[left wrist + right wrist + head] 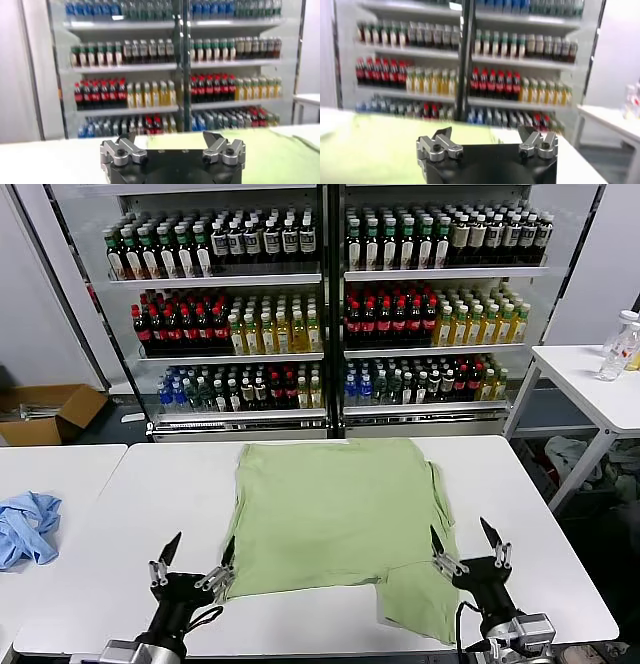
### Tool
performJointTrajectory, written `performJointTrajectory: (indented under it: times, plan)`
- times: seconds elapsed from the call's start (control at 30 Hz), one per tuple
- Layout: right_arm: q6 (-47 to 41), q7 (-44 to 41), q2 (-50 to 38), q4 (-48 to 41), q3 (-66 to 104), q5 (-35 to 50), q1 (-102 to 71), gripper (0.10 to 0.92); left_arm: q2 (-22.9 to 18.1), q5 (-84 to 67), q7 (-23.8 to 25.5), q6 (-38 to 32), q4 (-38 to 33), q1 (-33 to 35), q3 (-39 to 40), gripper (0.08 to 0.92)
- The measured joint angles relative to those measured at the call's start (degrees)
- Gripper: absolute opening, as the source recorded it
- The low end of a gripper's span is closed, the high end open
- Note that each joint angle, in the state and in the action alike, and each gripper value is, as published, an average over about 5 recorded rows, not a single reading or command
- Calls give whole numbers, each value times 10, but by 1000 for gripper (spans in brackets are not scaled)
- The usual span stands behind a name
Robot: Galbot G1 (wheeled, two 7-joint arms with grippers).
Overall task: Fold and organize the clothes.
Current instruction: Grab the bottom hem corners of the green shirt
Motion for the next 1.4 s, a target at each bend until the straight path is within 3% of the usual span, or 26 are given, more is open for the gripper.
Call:
performJointTrajectory:
  times: [0.4, 0.77, 0.9, 1.4]
  plan:
    - [-37, 0, 21, -30, -23, -15, -25, 823, 24, 2, -12, 83, 73, -51, 26, 823]
    - [-48, 12, 42, -57, -47, -21, -21, 814, 31, 0, -29, 118, 138, -85, 45, 796]
    - [-49, 17, 47, -62, -54, -19, -22, 733, 36, -12, -31, 123, 149, -87, 50, 697]
    - [-48, 21, 52, -71, -59, 6, -21, 308, 50, -92, -25, 129, 162, -88, 38, 263]
